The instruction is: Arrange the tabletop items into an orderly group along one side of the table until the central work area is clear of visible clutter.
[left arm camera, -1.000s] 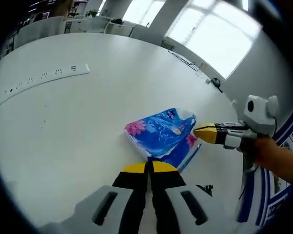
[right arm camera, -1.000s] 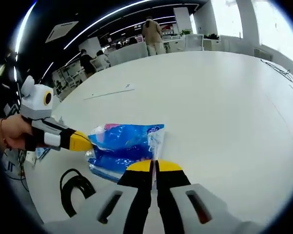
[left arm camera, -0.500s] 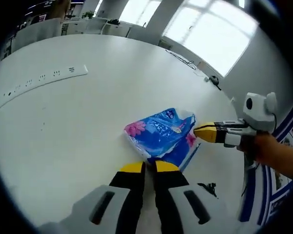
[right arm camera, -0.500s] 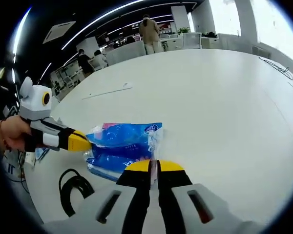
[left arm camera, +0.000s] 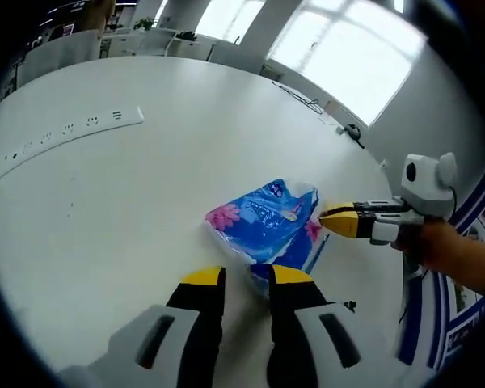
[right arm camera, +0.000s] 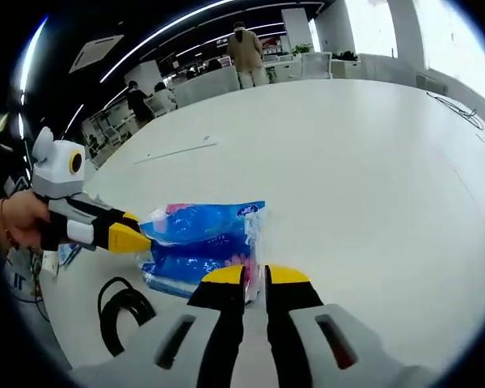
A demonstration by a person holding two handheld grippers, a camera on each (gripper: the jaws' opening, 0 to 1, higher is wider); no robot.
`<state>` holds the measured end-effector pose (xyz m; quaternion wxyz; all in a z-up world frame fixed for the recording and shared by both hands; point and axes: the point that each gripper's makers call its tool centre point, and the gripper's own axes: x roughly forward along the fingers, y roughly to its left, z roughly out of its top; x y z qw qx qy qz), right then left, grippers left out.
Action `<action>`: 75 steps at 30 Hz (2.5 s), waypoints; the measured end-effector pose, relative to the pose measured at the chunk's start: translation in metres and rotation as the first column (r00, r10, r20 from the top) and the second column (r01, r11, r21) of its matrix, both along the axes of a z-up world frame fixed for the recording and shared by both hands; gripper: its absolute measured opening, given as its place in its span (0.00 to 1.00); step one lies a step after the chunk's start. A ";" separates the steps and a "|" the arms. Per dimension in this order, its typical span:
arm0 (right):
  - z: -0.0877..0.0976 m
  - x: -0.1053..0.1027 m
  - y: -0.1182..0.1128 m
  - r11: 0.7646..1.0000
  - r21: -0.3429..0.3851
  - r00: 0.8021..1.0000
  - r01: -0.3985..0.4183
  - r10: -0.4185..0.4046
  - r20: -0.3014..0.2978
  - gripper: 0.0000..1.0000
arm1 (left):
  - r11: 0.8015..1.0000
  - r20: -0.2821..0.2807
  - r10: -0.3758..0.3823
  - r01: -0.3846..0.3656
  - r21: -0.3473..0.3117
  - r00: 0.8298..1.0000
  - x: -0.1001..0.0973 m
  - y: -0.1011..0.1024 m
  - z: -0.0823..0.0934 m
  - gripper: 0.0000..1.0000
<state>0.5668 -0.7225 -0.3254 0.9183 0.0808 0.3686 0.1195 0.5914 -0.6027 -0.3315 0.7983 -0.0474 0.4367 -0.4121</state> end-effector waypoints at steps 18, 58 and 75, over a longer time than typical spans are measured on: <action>0.008 -0.003 -0.003 1.000 -0.010 1.000 0.007 -0.006 0.019 0.16 | 1.000 0.017 -0.001 0.001 -0.006 1.000 -0.001 0.003 0.011 0.28; 0.063 -0.002 0.020 1.000 -0.012 0.994 -0.025 0.026 0.106 0.30 | 0.997 0.122 0.075 -0.070 -0.043 0.990 -0.004 0.046 0.078 0.39; 0.098 0.000 0.067 0.995 -0.020 0.981 -0.100 0.102 0.163 0.36 | 0.989 0.173 0.140 -0.131 -0.061 0.975 -0.013 0.095 0.110 0.40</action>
